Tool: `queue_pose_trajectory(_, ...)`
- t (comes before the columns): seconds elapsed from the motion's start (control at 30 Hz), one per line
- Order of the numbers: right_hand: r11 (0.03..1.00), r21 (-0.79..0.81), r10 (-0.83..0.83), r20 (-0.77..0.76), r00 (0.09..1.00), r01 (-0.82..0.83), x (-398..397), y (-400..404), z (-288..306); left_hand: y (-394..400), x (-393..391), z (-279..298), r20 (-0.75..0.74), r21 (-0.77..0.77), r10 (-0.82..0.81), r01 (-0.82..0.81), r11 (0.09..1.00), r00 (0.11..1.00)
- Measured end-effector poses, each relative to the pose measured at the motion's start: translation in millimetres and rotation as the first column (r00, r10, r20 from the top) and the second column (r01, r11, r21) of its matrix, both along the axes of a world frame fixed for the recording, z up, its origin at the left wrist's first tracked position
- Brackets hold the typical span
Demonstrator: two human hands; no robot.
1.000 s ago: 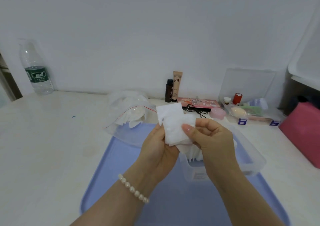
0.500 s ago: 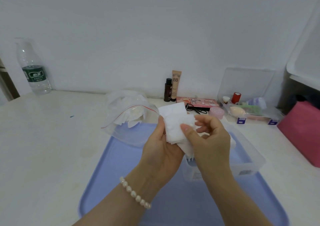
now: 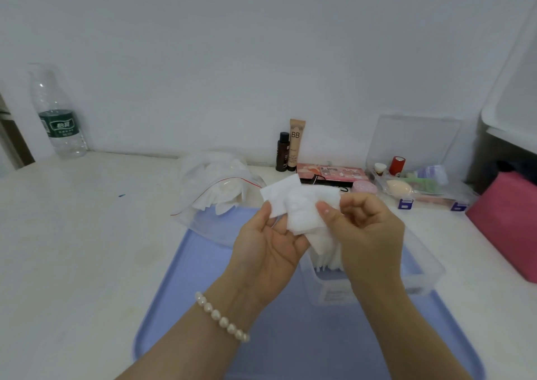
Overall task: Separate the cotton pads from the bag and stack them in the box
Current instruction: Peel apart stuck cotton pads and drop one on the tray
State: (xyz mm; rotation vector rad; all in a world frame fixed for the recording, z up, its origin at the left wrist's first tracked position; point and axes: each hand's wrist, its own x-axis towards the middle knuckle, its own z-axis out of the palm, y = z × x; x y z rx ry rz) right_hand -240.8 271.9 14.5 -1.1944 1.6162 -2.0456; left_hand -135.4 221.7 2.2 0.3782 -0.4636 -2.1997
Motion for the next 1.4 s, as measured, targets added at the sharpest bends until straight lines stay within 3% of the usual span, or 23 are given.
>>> queue_pose_trajectory(0.07,0.997,-0.053,0.064,0.237,0.970,-0.052,-7,2,6,-1,-1,0,0.023,0.017,-0.010,0.010,1.000,1.000)
queue_pose_trajectory(0.13,0.995,-0.064,0.099,0.362,0.927,-0.082,-15,4,10,-1,-2,-1,0.058,0.018,-0.045,0.044,0.999,0.997)
queue_pose_trajectory(0.27,0.998,-0.022,0.068,0.414,0.908,-0.064,-16,4,9,3,-4,-3,0.158,-0.031,-0.120,0.127,0.991,0.980)
queue_pose_trajectory(0.43,0.994,-0.067,0.104,0.462,0.881,-0.083,-10,2,8,6,-8,-6,0.344,-0.201,0.021,0.051,0.978,0.939)
queue_pose_trajectory(0.6,0.989,-0.149,0.096,0.604,0.791,-0.006,-13,3,10,7,-6,-3,0.362,-0.236,0.035,0.055,0.970,0.931)
queue_pose_trajectory(0.67,0.987,-0.158,0.087,0.577,0.812,0.006,-12,5,12,9,-5,-2,0.364,-0.259,0.015,0.086,0.962,0.931)
queue_pose_trajectory(0.8,0.989,-0.076,0.145,0.297,0.944,-0.128,-7,9,17,8,0,1,0.491,-0.393,-0.002,0.223,0.892,0.871)
queue_pose_trajectory(1.0,0.988,-0.034,0.157,0.120,0.980,-0.154,-11,7,15,-2,12,7,0.594,-0.408,-0.066,0.371,0.834,0.802)
queue_pose_trajectory(1.17,0.999,0.005,0.045,0.019,0.999,-0.045,-5,2,6,-1,13,9,0.552,-0.348,-0.152,0.393,0.851,0.819)
queue_pose_trajectory(1.4,0.996,-0.043,-0.083,-0.052,0.995,0.081,-2,1,1,4,7,7,0.467,-0.309,-0.149,0.319,0.896,0.871)
